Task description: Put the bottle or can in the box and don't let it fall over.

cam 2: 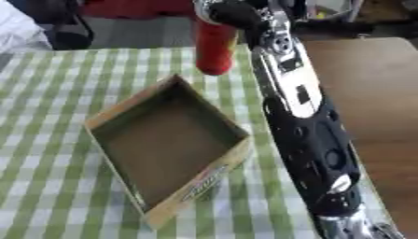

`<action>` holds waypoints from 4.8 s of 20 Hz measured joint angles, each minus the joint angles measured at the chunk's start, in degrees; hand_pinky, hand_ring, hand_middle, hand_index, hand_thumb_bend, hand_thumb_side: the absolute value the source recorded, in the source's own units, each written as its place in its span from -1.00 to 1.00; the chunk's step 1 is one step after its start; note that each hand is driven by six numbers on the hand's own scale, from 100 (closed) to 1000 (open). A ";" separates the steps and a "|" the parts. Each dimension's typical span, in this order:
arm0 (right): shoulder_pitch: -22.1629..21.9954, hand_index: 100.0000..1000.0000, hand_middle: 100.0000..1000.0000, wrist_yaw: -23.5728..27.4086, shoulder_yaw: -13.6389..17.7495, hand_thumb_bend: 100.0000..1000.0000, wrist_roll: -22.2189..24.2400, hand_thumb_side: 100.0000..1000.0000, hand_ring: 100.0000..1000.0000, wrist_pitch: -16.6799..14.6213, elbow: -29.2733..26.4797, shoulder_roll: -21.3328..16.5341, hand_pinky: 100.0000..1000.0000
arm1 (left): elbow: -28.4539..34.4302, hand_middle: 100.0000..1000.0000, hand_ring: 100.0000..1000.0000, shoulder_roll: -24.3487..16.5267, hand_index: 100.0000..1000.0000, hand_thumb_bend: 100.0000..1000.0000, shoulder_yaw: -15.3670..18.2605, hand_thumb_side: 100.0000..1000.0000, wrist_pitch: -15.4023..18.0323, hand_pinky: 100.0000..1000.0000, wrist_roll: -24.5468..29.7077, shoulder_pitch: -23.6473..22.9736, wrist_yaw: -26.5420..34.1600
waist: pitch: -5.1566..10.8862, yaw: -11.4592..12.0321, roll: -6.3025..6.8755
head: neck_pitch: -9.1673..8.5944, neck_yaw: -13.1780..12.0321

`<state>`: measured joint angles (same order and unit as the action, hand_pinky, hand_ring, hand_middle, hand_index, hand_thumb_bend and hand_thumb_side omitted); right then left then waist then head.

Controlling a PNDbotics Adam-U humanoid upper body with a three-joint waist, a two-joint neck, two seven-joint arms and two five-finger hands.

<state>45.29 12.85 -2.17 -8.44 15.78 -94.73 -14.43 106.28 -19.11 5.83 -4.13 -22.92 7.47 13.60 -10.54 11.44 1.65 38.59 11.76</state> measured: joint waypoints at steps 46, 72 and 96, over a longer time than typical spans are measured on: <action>-9.89 0.55 0.75 -0.20 -16.65 0.01 21.02 -1.00 0.76 -0.08 4.12 3.54 1.00 | 0.00 0.46 0.85 -0.04 0.49 -0.16 -0.29 0.39 -0.16 0.64 0.42 -0.29 -0.02 | 0.77 0.24 -0.34 | 0.54 1.05; -9.03 0.86 0.98 -8.27 -8.92 0.61 23.60 -0.72 1.00 -3.47 0.88 -1.20 1.00 | 0.00 0.46 0.85 -0.04 0.49 -0.16 -0.28 0.39 -0.16 0.64 0.40 -0.43 -0.03 | 0.83 -0.50 -0.15 | 0.53 0.65; -15.88 0.82 0.96 -1.99 8.75 0.44 11.35 -0.87 1.00 -4.64 -0.19 -10.07 1.00 | 0.00 0.46 0.86 -0.53 0.50 -0.15 0.15 0.38 -0.06 0.63 -0.04 -1.01 -0.46 | 1.34 -2.20 0.66 | 0.48 -0.93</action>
<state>29.42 10.86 6.58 2.91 11.14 -94.92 -24.50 106.28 -19.64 5.98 -4.19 -22.96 6.46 13.14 -9.20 9.24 2.30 39.07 10.83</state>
